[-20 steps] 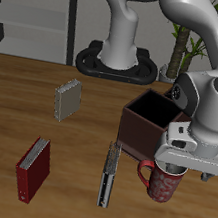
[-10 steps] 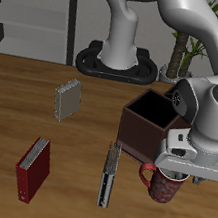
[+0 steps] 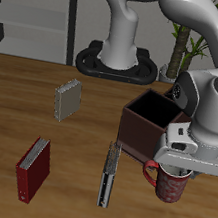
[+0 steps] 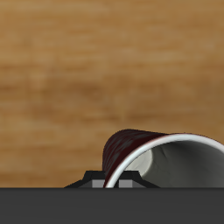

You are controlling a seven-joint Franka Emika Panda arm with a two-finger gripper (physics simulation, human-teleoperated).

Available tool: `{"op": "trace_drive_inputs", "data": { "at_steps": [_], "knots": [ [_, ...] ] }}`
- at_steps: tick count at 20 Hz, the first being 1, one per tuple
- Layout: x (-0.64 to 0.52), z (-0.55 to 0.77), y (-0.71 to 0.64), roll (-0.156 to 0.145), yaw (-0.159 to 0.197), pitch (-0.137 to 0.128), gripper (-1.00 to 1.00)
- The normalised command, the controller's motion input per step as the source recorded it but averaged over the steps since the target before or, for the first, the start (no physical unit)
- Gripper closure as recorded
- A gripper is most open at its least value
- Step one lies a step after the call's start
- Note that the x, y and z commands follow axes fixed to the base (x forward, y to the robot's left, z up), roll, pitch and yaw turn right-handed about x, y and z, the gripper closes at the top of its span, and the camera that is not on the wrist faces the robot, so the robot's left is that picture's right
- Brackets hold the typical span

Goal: Place the red mug into the left desk caddy's left compartment

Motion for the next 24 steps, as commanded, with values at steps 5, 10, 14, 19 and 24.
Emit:
{"op": "trace_drive_inputs", "data": {
  "at_steps": [5,10,14,19,24],
  "knots": [
    [-0.12,0.38,-0.06,0.004,0.062,-0.066,1.00],
    [-0.14,0.63,-0.15,-0.012,0.020,-0.088,1.00],
    [-0.12,0.47,-0.15,-0.018,0.002,-0.055,1.00],
    [-0.22,0.69,-0.19,-0.018,-0.001,-0.086,1.00],
    [-0.26,0.66,-0.21,-0.020,-0.020,-0.076,1.00]
  ]
}}
